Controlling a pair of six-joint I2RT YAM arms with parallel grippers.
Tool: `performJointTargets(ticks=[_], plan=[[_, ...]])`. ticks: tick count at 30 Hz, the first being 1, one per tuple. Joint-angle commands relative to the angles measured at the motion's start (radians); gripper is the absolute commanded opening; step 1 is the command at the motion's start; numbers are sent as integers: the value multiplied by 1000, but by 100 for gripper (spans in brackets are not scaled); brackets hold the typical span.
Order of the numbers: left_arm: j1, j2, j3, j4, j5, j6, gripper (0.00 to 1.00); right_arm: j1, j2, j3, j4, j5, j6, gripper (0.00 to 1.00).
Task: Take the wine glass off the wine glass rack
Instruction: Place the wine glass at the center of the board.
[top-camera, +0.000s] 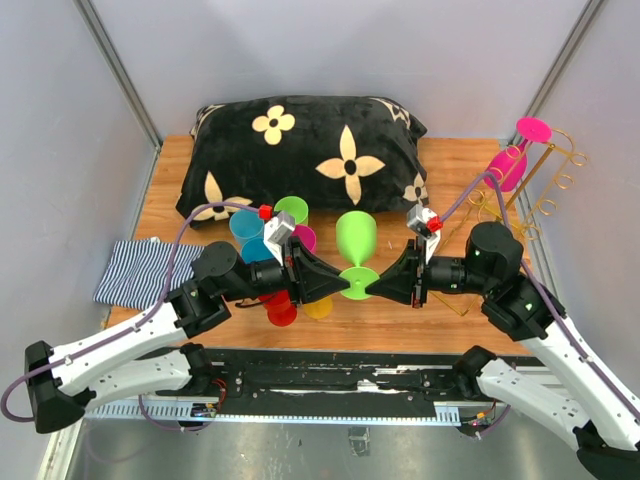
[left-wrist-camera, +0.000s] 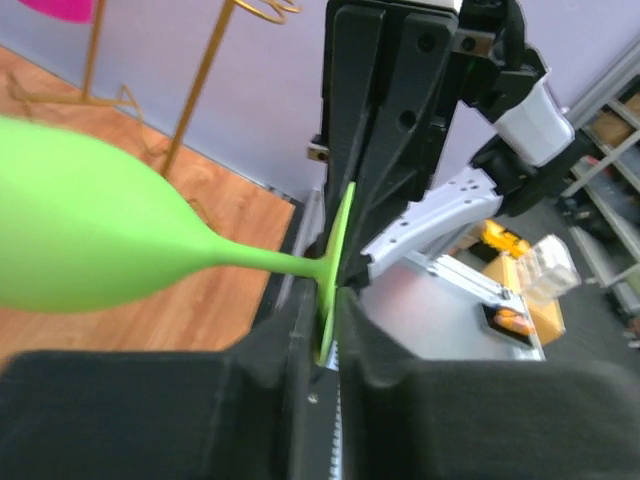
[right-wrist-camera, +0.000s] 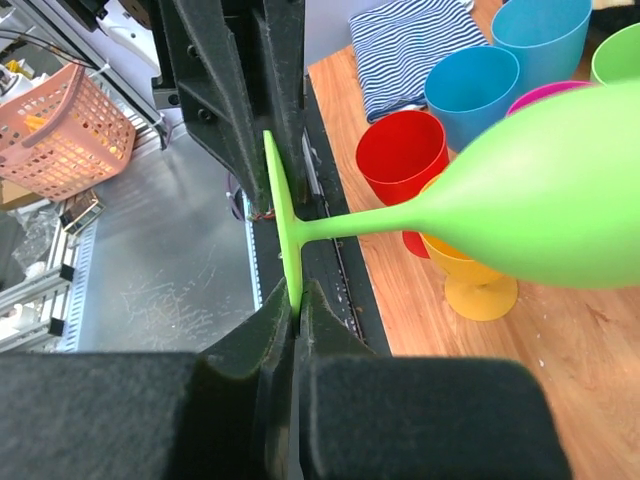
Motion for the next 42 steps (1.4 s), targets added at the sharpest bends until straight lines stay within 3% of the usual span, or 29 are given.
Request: performJointTargets(ticks=[1, 3, 4, 12, 19, 29, 42], plan=[[-17, -35, -21, 36, -17, -2, 39, 18, -52, -29, 55, 41, -64, 1], [-17, -42, -18, 27, -52, -4, 64, 20, -69, -35, 34, 60, -96, 1], [-17, -45, -14, 22, -77, -8, 70, 20, -76, -37, 22, 65, -114, 1], [-17, -87, -44, 67, -217, -77, 85, 20, -160, -37, -90, 44, -437, 1], [-16, -143, -33, -27, -319, -92, 89, 19, -291, -103, -103, -45, -770, 1], [-16, -276, -12, -207, -435, -80, 94, 20, -280, -97, -153, -13, -799, 1], [-17, -215, 39, -222, -443, -66, 96, 20, -304, -70, -253, 64, -874, 1]])
